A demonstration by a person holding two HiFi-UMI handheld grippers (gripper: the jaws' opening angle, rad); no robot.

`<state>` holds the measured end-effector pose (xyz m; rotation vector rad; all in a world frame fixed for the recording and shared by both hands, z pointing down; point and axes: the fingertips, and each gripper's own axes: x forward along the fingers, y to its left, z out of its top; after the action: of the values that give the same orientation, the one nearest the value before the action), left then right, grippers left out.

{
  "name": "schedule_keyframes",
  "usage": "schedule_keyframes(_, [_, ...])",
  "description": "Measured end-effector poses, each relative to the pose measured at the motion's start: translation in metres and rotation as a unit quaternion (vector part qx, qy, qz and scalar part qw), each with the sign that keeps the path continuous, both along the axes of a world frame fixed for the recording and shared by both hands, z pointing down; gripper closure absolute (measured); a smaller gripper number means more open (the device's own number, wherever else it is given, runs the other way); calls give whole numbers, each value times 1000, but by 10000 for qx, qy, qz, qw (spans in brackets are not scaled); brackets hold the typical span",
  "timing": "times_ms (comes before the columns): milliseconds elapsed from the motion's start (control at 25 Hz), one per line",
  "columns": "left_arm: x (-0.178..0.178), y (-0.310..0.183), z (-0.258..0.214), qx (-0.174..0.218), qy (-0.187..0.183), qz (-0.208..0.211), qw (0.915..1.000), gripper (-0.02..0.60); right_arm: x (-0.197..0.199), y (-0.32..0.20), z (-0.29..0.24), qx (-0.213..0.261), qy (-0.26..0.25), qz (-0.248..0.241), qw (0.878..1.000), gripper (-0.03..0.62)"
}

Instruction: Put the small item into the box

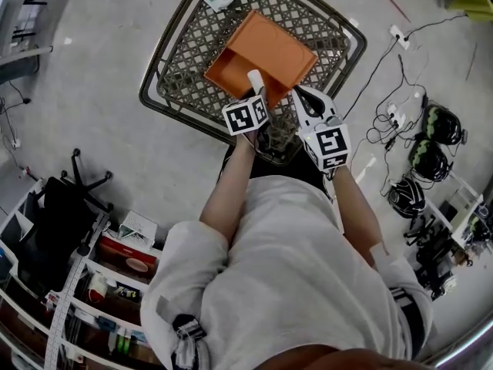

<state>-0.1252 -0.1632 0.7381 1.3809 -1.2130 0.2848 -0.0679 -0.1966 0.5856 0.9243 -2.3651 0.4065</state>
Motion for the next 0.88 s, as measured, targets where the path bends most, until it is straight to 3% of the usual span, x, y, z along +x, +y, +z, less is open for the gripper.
schedule_keyframes(320, [-3,-3,10,-217,-55,198,9996,456,-7,9,33,-769,-123,267,9966,589])
schedule_keyframes(880, [-4,-12,25,-625,174,297,9974,456,-11,-4,44,-860,8,557,9947,589])
